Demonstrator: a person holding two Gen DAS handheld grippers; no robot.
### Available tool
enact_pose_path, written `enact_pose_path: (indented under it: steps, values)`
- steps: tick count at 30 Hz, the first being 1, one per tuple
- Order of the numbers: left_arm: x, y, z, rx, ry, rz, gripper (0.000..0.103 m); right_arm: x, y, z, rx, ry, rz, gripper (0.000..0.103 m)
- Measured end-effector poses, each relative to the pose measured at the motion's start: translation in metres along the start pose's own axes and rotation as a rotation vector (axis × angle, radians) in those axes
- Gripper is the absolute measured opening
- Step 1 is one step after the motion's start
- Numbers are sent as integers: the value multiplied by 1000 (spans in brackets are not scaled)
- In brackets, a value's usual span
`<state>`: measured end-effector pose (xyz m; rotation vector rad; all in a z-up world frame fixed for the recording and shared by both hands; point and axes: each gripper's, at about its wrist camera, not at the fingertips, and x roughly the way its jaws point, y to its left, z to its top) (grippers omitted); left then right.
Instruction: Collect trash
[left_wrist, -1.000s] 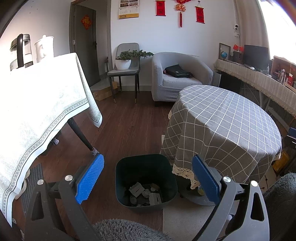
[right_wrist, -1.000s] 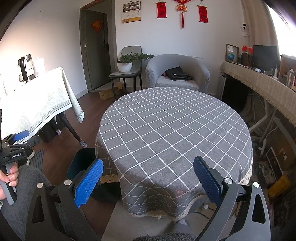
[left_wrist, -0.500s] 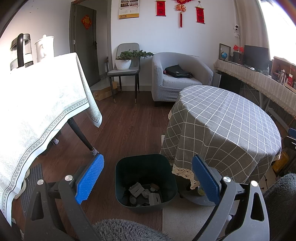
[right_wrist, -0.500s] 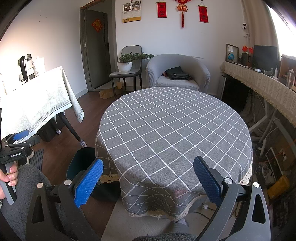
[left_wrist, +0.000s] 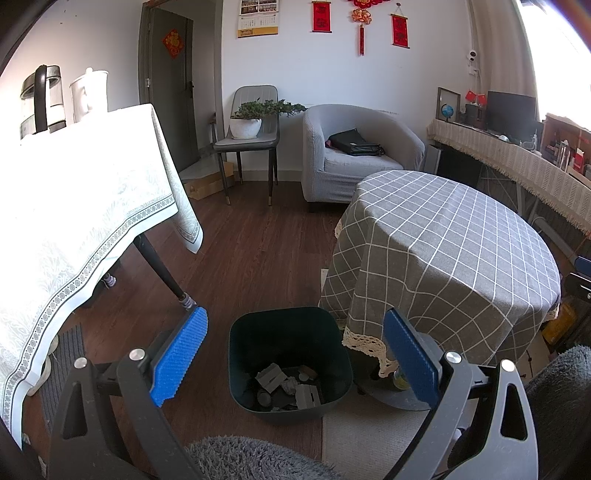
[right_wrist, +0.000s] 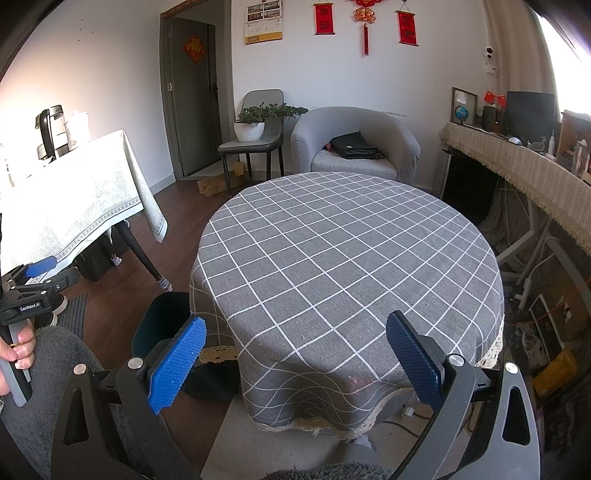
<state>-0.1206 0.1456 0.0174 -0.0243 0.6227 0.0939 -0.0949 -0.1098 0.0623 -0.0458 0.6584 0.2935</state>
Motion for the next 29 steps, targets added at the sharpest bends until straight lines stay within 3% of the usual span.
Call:
enact_pose_path:
  steps: [29]
  values:
    - [2, -2, 3, -3, 9, 6, 98, 0, 1, 0, -3, 2, -1, 99]
